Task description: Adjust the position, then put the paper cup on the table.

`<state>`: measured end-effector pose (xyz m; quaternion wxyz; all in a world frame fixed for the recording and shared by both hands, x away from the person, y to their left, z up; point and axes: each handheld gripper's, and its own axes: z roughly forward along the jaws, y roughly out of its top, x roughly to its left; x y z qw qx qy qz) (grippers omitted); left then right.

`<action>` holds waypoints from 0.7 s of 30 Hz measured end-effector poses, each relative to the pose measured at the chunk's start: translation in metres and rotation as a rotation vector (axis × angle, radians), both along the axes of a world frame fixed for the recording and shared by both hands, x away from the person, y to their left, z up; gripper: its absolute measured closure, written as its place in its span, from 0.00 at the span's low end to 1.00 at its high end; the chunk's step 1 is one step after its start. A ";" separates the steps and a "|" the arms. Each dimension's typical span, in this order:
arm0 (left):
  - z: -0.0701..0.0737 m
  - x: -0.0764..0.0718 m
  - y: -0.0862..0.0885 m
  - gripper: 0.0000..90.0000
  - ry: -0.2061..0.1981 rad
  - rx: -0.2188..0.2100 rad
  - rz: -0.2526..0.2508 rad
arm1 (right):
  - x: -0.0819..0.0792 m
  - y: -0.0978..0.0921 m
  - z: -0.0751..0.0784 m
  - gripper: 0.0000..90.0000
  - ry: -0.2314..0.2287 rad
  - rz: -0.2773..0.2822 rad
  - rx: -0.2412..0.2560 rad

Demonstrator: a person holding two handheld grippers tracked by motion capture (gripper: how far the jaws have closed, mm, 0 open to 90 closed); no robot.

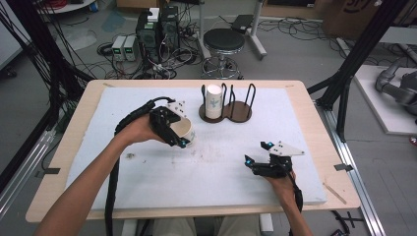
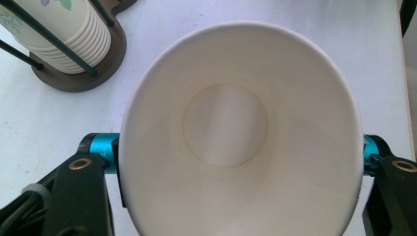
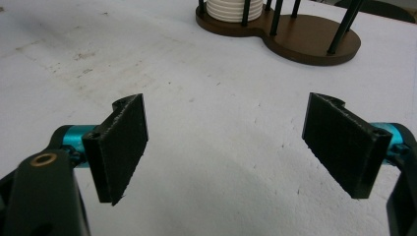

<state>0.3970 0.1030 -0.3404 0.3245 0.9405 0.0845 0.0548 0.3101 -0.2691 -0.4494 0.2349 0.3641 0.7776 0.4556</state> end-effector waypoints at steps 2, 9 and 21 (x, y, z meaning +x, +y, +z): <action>0.000 0.001 0.000 0.33 0.000 0.005 0.000 | 0.000 0.000 0.000 0.20 0.002 0.001 -0.001; -0.001 0.002 0.000 0.33 -0.007 0.008 0.002 | 0.000 0.001 0.000 0.20 0.005 -0.001 -0.004; -0.006 0.004 -0.004 0.33 -0.007 0.021 0.009 | 0.001 0.002 0.000 0.20 0.010 0.010 -0.018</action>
